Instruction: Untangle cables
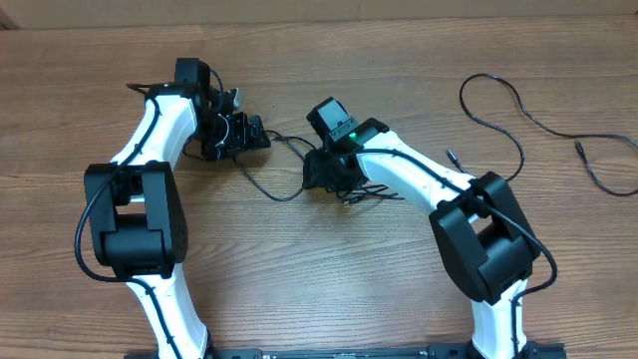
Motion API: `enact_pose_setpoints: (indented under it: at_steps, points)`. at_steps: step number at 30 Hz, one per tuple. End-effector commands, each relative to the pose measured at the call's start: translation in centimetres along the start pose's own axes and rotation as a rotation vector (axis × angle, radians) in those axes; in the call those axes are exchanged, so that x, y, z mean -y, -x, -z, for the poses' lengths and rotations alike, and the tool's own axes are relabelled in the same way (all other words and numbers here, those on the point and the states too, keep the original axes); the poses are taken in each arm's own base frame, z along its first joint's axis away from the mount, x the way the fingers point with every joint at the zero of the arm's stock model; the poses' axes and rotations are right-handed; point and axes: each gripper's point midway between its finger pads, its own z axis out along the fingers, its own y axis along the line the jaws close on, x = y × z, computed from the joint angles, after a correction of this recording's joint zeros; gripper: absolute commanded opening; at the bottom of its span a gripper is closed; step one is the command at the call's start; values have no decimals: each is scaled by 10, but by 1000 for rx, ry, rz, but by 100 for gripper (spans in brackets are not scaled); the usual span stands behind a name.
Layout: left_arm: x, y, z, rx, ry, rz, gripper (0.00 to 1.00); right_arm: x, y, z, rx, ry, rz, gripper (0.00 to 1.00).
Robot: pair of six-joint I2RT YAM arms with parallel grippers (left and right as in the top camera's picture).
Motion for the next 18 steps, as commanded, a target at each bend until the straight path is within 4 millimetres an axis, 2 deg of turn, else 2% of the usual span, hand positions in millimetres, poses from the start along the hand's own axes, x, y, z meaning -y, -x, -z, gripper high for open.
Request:
enact_pose_setpoints:
  at_steps: [1,8,12,15,18]
  points:
    - [3,2,4,13,4,1,82,1,-1,-1,-1,-2,-8,49]
    - [3,-1,4,3,6,6,83,3,-6,-1,-23,-7,-12,33]
    - [-6,-7,4,-21,58,19,82,3,-5,-1,-22,-8,-10,34]
    - [-9,-9,5,-28,75,38,79,-2,2,-1,9,14,88,37]
    - [-12,-21,3,-69,91,56,71,-13,3,-1,8,71,186,40]
